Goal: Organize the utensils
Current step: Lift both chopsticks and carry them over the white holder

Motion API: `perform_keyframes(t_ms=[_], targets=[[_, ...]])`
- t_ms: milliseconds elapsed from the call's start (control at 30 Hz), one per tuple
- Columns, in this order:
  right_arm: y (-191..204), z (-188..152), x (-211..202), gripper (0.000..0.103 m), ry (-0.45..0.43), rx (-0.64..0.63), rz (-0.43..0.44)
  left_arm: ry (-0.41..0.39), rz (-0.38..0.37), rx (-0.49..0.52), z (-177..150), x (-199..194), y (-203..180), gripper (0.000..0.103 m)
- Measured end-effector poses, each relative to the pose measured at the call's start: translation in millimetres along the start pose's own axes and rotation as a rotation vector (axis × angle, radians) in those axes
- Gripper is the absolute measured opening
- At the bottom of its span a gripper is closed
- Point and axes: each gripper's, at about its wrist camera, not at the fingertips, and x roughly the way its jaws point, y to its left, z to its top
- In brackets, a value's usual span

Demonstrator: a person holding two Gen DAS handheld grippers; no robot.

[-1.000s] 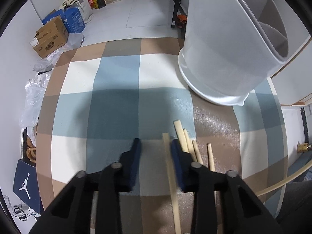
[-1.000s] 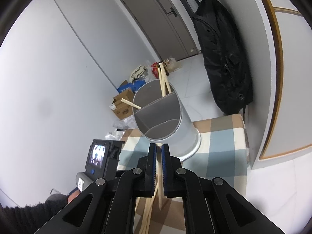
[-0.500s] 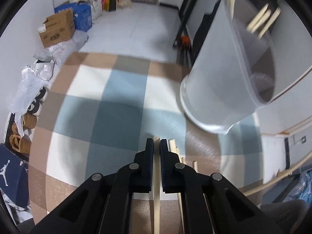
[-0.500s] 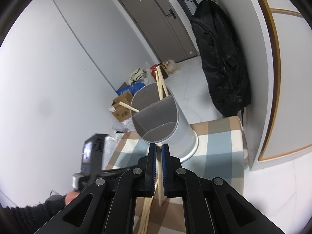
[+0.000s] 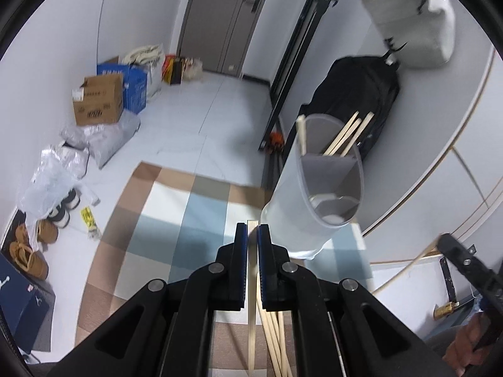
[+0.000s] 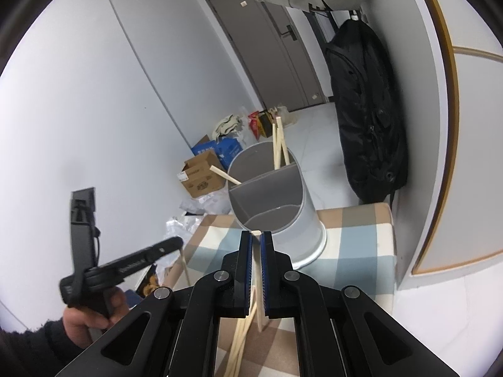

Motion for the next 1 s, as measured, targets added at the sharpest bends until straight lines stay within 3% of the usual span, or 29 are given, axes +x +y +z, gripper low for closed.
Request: perform_keyframes(t_ms=[267, 667, 800, 1000], targets=[[18.8, 19.3, -9.9, 0.005, -0.035, -0.051, -0.01, -0.067, -0.062, 0.028, 20.9, -26.5, -2.7, 0.002], [51.1, 95.5, -21.4, 0.005, -0.133, -0.147, -0.014, -0.228, -0.127, 0.052, 87.9, -60.1, -23.4, 0.002], [57.5, 126.1, -16.3, 0.005, -0.153, -0.182, -0.028, -0.288, -0.126, 0.053, 114.8, -60.9, -32.2, 0.002], [60.9, 159.3, -4.5, 0.005, -0.184, -0.206, -0.038, -0.301, -0.11, 0.043, 150.3, -42.9, -38.5, 0.002]])
